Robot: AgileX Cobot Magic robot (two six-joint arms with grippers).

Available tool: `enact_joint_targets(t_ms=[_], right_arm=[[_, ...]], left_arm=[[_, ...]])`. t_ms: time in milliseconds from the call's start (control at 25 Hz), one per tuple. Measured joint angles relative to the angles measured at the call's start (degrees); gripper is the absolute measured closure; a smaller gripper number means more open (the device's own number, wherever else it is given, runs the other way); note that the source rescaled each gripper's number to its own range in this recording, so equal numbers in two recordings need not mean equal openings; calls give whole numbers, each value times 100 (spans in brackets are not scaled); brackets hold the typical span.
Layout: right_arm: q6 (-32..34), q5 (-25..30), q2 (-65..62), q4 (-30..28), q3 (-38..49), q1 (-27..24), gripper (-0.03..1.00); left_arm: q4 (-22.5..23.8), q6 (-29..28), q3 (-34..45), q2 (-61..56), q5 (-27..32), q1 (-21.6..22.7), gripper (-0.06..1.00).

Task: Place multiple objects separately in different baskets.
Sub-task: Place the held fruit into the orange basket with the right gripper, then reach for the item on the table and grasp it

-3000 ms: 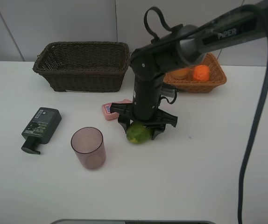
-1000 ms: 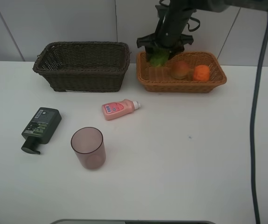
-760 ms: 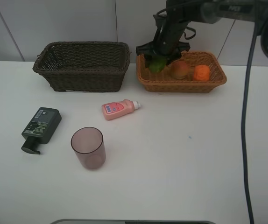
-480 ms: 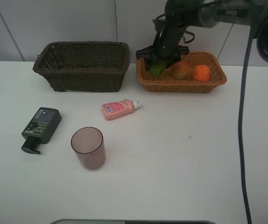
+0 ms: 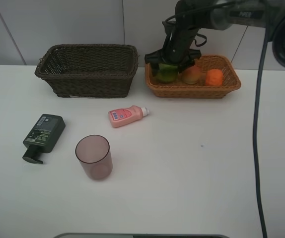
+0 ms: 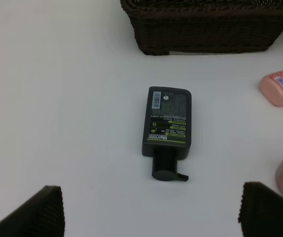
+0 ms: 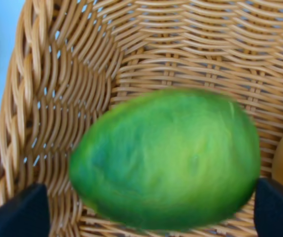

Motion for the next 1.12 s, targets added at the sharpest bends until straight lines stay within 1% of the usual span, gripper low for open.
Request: enact_joint_targets(t_ms=[120, 200, 280, 440, 520, 560, 640, 720, 840, 920, 1000, 1120], right_arm=[[0, 54, -21, 0, 0, 0, 19], [0, 218, -89, 60, 0, -5, 19], [0, 545, -237, 201, 0, -5, 19], [0, 1515, -604, 433, 4, 32, 19], [0, 1810, -855, 447, 205, 80, 19], [0, 1864, -1051, 463, 377, 103, 19], [0, 1850, -1468, 463, 952, 161, 19], [0, 1641, -1993, 468, 1617, 230, 19], [29, 1060, -2774, 482, 2766, 322, 19], [105, 793, -3258, 488, 3385, 340, 19], [148, 679, -3744, 493, 3894, 296, 19], [153, 660, -4409, 498, 4591, 45, 19]], left_arm=[[0, 0, 0, 0, 0, 0, 3], [0, 0, 0, 0, 0, 0, 3], [0, 0, 0, 0, 0, 0, 3], [0, 0, 0, 0, 0, 0, 3], [0, 0, 0, 0, 0, 0, 3], [0, 0, 0, 0, 0, 0, 3], [0, 0, 0, 0, 0, 0, 3], [0, 0, 0, 0, 0, 0, 3], [0, 0, 0, 0, 0, 0, 3], [0, 0, 0, 0, 0, 0, 3], [0, 0, 0, 0, 0, 0, 3], [0, 0, 0, 0, 0, 0, 3]])
